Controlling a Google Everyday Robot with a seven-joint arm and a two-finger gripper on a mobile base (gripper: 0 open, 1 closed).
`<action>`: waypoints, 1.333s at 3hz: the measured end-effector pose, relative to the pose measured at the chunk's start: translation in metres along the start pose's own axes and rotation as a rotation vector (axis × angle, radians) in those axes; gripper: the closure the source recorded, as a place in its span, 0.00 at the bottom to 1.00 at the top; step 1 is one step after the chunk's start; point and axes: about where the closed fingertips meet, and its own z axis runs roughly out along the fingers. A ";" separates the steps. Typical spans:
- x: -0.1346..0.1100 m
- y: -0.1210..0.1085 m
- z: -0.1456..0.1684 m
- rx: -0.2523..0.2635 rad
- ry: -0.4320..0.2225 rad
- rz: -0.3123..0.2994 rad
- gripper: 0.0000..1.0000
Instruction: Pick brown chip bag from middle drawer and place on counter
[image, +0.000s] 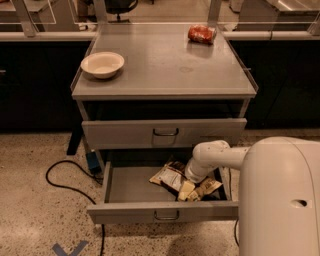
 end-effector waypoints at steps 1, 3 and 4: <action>0.000 0.000 0.000 0.000 0.000 0.000 0.19; 0.000 0.000 0.000 0.000 0.000 0.000 0.65; 0.000 0.000 0.000 0.000 0.000 0.000 0.89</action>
Offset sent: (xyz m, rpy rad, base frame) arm 0.0000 0.0000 0.0000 0.0000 0.0000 0.0000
